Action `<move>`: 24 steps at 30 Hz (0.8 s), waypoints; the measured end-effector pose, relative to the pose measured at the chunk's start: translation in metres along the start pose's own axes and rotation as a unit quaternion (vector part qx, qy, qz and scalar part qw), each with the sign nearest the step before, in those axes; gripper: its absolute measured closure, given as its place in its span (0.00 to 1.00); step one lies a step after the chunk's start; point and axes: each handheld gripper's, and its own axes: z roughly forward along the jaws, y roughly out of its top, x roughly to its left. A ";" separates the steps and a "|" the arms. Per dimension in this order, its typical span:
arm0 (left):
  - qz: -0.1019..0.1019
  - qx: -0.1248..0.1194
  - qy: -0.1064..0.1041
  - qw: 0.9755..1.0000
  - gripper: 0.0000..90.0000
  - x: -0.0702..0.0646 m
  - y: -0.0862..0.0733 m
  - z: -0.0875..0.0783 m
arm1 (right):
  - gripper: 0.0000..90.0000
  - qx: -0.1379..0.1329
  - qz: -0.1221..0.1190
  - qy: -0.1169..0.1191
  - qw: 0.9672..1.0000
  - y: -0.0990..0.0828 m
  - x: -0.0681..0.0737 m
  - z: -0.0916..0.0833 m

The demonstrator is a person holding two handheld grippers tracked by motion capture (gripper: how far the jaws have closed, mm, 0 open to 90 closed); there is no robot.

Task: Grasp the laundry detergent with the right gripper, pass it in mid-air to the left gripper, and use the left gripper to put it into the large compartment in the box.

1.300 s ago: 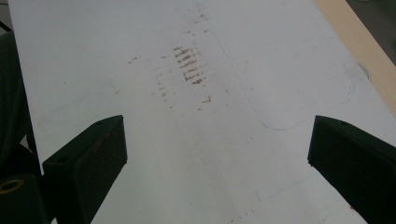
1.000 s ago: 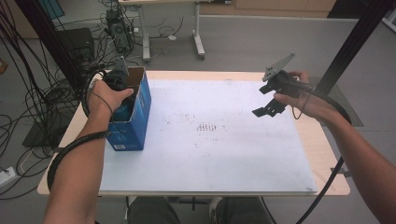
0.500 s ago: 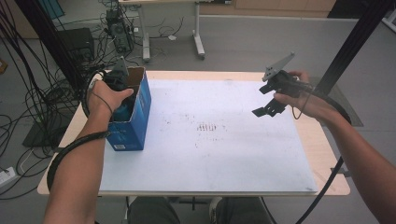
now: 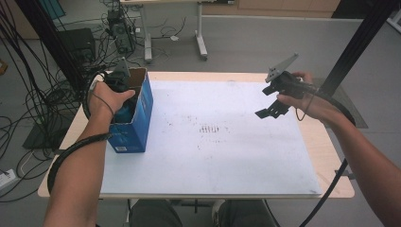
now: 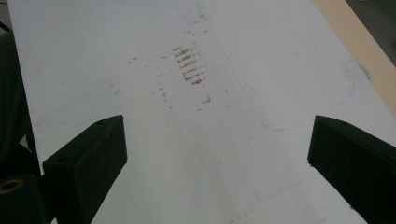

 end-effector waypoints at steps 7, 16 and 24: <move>0.001 -0.009 -0.003 1.000 0.36 0.000 0.000 -0.007 | 0.05 -0.001 -0.001 0.000 1.000 0.001 0.000 0.000; 0.006 -0.015 0.001 1.000 0.31 -0.002 -0.002 -0.022 | 0.05 0.000 -0.004 0.001 1.000 0.003 0.000 0.001; 0.012 -0.021 0.007 1.000 0.28 -0.004 -0.008 -0.040 | 0.05 0.000 -0.004 0.000 1.000 0.006 0.000 0.001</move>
